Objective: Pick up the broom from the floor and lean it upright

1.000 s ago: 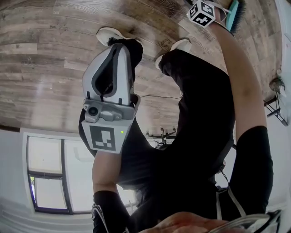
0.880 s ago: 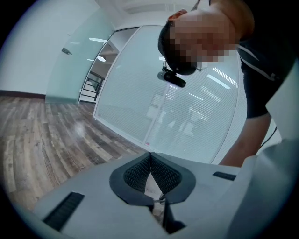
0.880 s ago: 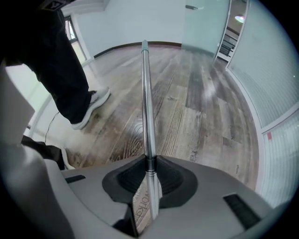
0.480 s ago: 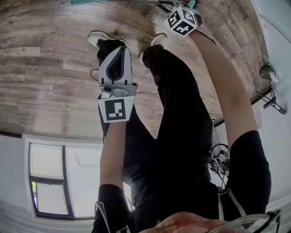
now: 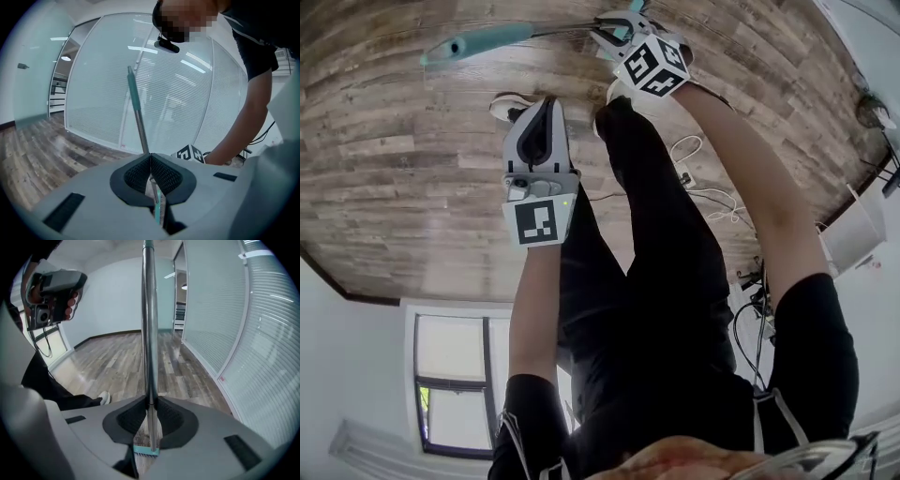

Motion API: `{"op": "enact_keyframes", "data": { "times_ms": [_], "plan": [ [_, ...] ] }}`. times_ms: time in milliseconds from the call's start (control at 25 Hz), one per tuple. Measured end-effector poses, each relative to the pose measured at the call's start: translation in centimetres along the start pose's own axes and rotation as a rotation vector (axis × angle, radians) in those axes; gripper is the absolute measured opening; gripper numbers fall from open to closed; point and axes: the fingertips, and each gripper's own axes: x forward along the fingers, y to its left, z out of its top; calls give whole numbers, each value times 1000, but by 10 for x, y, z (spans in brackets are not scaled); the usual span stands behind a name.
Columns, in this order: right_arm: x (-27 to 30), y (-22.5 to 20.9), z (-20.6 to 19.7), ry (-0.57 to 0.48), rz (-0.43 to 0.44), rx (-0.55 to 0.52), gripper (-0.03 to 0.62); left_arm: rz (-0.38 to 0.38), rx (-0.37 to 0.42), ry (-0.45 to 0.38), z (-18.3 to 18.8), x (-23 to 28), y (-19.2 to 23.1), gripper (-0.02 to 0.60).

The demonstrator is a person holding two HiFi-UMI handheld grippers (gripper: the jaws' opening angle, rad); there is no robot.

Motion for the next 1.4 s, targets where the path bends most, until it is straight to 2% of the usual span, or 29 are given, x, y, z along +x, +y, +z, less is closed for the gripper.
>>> {"op": "enact_keyframes", "data": {
  "times_ms": [160,400,640,840,1000,1120,1200,1320,1400],
  "plan": [
    [-51,-13,3,-78,-87,137,81,-43,12,-2,16,9,-25,18],
    [-138,-31,1,-132,-248,315,81,-204,97,-28,72,21,-86,18],
    [-232,-6,21,-133,-352,461,81,-384,150,22,129,1,-153,18],
    [-317,27,28,-172,-457,646,81,-528,204,81,162,-48,-202,18],
    [-373,51,30,-199,-526,716,81,-522,220,55,193,-74,-221,18],
    [-406,60,32,-224,-578,738,81,-492,214,11,220,-81,-233,18],
    [-417,68,33,-248,-601,747,81,-483,241,-29,239,-89,-238,18],
    [-438,77,24,-276,-623,714,81,-472,272,-83,254,-104,-253,18],
    [-455,74,15,-288,-641,676,81,-478,267,-89,254,-107,-268,18]
  ]
}}
